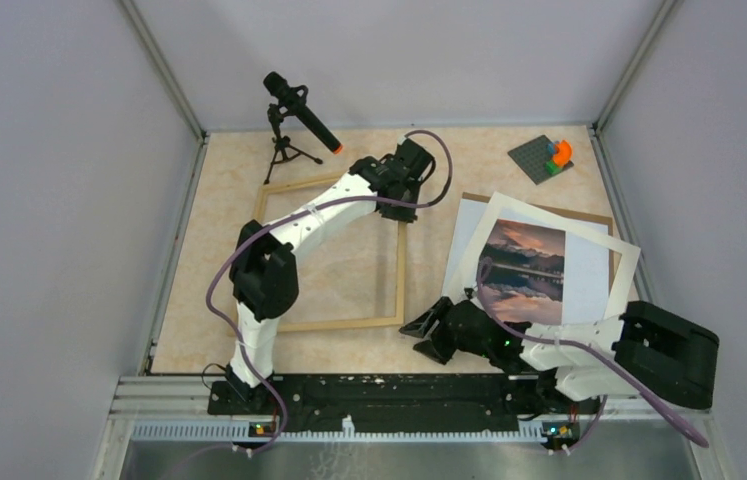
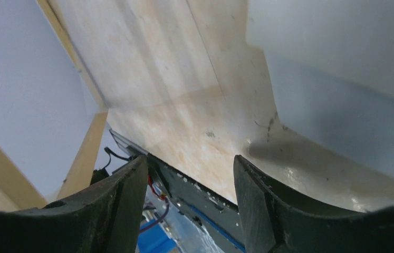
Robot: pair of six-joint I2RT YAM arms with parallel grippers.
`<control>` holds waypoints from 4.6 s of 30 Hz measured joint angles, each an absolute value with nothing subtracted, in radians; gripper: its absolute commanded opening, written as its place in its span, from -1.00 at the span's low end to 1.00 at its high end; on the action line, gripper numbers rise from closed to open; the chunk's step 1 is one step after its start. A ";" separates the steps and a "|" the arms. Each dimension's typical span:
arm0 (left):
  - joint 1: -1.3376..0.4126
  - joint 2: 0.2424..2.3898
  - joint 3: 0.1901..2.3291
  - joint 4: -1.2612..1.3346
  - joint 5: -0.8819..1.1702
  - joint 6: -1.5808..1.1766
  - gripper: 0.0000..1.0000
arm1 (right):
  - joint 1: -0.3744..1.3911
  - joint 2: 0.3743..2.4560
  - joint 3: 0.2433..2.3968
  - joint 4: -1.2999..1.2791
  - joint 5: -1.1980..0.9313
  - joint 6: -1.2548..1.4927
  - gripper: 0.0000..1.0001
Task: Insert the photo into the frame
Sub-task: Pick up the photo frame from the center of the board, then pick up the photo frame item at the center of the board, then place the photo frame at the center of the board.
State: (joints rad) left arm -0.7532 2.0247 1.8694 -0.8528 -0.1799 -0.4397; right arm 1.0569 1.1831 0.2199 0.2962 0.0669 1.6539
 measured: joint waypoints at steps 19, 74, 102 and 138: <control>-0.751 2.009 1.863 -0.838 -0.173 -0.439 -1.00 | 1.299 1.726 0.385 0.796 0.443 2.039 0.14; -0.746 1.951 1.790 -0.769 -0.170 -0.431 -1.00 | 1.272 1.816 0.372 0.873 0.925 1.906 -0.54; -0.743 1.863 1.652 -0.638 -0.211 -0.495 -0.94 | 1.088 0.918 0.126 0.584 0.783 1.302 -1.00; -0.733 2.082 1.520 -0.481 -0.016 -0.846 -1.00 | 1.057 0.523 1.021 -0.381 0.995 0.161 -1.00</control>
State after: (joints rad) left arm -0.7330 2.0819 1.5200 -0.4812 -0.0162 -0.8463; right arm 1.0573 0.5232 1.0210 -0.3813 0.9947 0.1608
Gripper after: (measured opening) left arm 0.296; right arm 0.003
